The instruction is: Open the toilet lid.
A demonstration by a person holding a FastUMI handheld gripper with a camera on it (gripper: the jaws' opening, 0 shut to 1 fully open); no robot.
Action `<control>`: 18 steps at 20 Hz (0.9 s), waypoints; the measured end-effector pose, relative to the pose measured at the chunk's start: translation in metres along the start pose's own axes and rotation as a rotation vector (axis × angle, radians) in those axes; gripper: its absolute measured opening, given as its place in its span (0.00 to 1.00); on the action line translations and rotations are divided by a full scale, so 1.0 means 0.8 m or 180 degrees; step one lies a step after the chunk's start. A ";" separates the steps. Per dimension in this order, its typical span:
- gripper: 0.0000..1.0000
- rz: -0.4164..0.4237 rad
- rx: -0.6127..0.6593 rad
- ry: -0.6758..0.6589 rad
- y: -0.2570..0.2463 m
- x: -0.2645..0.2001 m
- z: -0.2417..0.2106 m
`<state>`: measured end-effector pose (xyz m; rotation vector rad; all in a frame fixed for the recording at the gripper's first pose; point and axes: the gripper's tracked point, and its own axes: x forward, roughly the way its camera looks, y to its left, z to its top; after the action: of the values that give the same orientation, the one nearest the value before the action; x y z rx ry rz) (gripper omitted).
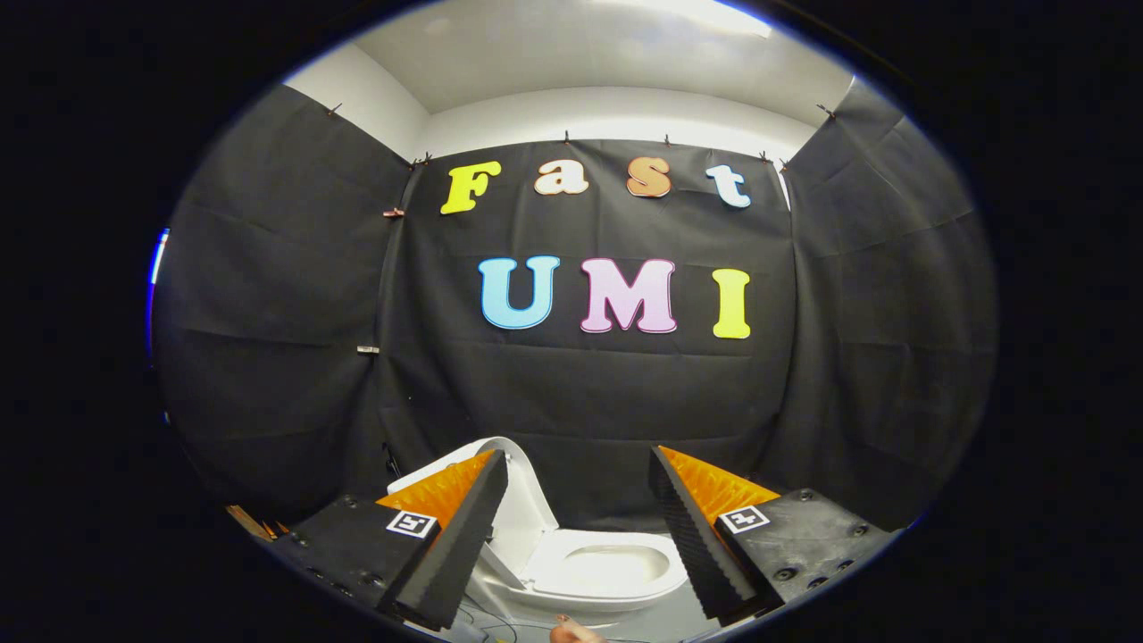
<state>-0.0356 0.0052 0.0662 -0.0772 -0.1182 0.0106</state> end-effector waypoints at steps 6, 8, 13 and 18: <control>0.99 -0.0016 0.0043 0.0009 -0.007 -0.002 0.002; 0.99 -0.0018 0.0040 0.0022 -0.008 -0.001 0.001; 0.99 -0.0028 0.0052 0.0027 -0.010 -0.002 0.001; 0.99 -0.0029 0.0026 0.0042 -0.008 -0.003 0.001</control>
<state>-0.0379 -0.0013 0.0673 -0.0685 -0.1054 0.0015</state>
